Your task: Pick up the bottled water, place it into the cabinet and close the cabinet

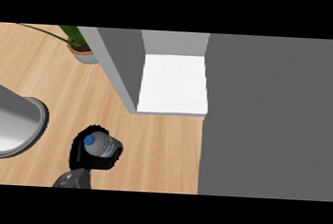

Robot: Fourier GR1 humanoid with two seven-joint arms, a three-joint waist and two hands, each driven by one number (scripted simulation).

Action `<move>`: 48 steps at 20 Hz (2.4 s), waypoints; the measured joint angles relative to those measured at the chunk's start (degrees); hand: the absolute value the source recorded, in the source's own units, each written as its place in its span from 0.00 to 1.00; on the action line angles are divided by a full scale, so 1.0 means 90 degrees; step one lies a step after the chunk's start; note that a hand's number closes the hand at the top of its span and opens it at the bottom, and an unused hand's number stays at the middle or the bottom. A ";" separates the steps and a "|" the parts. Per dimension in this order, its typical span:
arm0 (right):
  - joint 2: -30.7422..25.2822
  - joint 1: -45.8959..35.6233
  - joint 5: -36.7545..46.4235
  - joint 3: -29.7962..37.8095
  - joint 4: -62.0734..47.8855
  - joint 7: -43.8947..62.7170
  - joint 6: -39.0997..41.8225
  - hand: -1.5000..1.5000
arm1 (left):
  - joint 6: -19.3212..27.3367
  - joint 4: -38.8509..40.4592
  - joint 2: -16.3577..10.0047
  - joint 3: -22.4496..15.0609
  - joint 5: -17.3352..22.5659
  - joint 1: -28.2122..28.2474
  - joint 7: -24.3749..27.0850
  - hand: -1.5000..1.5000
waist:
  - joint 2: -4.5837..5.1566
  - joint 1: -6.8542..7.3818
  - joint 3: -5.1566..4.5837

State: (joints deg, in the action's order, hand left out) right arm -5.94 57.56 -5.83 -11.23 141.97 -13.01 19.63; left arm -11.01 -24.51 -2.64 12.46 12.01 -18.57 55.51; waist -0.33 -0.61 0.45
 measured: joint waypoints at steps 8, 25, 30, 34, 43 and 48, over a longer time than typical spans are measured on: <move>0.0021 -0.0045 -0.0002 -0.0018 -0.0006 0.0064 0.0018 0.00 | 0.0072 -0.0686 0.0250 -0.1141 0.0917 -0.0015 -0.0644 1.00 | -0.0004 0.0009 -0.0042; 0.0164 -0.0119 -0.0037 0.0127 -0.0098 -0.0081 0.0056 0.00 | 0.3626 -0.3585 0.0292 -0.3908 0.1932 -0.0826 -0.2851 1.00 | 0.0013 -0.0040 -0.0048; 0.0117 -0.0299 -0.0113 0.0364 -0.0099 0.0027 0.0077 0.00 | 0.4499 -0.3268 0.0292 -0.4228 0.2025 -0.1787 -0.3370 1.00 | 0.0043 -0.0095 -0.0049; 0.0088 -0.0297 -0.0197 0.0553 -0.0150 -0.0024 0.0187 0.00 | 0.4876 -0.2657 0.0292 -0.4150 0.2138 -0.2583 -0.3696 1.00 | 0.0058 -0.0157 -0.0049; 0.0037 -0.0611 -0.0316 0.0812 -0.0186 0.0110 0.0255 0.00 | 0.5086 -0.0783 0.0270 -0.3944 0.2244 -0.3926 -0.3703 1.00 | 0.0114 -0.0255 -0.0050; 0.0058 -0.0728 -0.0372 0.0859 -0.0225 0.0098 0.0319 0.00 | 0.5223 0.0273 0.0201 -0.3779 0.2046 -0.4360 -0.3646 1.00 | 0.0151 -0.0302 -0.0051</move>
State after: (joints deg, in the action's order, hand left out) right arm -5.42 51.01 -9.18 -3.51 139.94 -12.13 22.50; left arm 36.00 -22.05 -0.83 -21.55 30.42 -57.80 22.70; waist 1.03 -3.32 -0.01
